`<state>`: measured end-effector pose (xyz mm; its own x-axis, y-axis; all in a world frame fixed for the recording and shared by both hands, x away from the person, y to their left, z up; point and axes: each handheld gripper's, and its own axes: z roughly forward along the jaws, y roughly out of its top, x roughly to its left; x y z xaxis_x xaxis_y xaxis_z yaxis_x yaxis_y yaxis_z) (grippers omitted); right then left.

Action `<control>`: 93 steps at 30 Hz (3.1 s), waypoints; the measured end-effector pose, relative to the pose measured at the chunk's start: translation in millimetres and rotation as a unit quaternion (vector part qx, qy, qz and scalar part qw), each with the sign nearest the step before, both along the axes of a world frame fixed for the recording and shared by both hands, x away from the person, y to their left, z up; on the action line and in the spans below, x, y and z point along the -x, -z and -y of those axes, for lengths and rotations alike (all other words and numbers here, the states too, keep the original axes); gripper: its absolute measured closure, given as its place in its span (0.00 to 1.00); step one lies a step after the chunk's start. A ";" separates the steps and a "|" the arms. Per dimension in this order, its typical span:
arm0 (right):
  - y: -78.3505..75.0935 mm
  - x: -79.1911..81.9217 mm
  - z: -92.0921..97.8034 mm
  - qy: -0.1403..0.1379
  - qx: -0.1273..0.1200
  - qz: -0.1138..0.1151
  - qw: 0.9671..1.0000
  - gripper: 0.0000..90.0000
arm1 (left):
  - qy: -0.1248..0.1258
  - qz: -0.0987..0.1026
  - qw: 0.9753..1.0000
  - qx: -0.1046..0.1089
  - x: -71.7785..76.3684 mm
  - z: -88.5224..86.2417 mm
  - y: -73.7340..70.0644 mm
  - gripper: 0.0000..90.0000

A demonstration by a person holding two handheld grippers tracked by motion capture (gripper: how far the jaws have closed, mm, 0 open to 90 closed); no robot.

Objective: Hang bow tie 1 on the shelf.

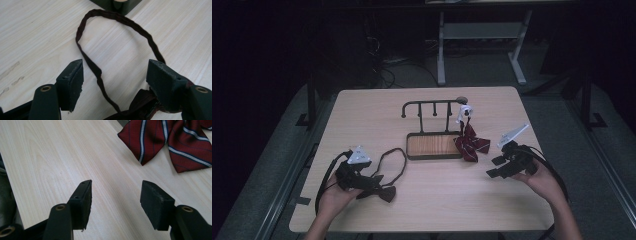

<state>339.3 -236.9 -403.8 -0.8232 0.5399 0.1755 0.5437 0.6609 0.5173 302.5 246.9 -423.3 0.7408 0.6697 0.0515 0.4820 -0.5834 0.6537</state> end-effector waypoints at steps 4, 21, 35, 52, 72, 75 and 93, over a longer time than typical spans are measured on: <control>2.0 1.8 1.2 0.007 -0.003 0.002 1.000 0.43 | 0.004 -0.005 1.000 -0.007 -3.1 5.3 -2.5 0.34; 8.2 8.0 6.2 0.020 -0.012 0.004 1.000 0.40 | 0.022 -0.015 0.999 -0.031 -23.8 11.5 -17.7 0.39; 4.4 13.0 8.2 0.023 -0.010 0.014 1.000 0.40 | 0.032 -0.046 0.996 -0.071 -55.1 28.0 -22.1 0.45; 0.9 15.5 8.5 0.025 -0.006 0.020 0.999 0.39 | 0.013 -0.076 0.992 -0.099 -84.8 29.0 -7.1 0.61; -2.9 17.6 9.4 0.027 -0.007 0.030 0.999 0.39 | -0.013 -0.111 0.987 -0.116 -100.2 31.7 10.3 0.81; -3.6 17.9 10.0 0.028 -0.008 0.031 0.999 0.39 | -0.010 -0.116 0.986 -0.120 -101.2 32.3 11.7 0.83; -3.5 17.6 13.8 0.032 -0.014 0.036 0.999 0.39 | 0.019 -0.113 0.984 -0.137 -98.3 34.0 6.3 1.00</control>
<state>321.7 -250.7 -400.3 -0.7979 0.5878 0.1333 0.5455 0.6102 0.5745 400.8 212.9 -429.5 0.7777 0.6261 0.0566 0.5723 -0.7424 0.3484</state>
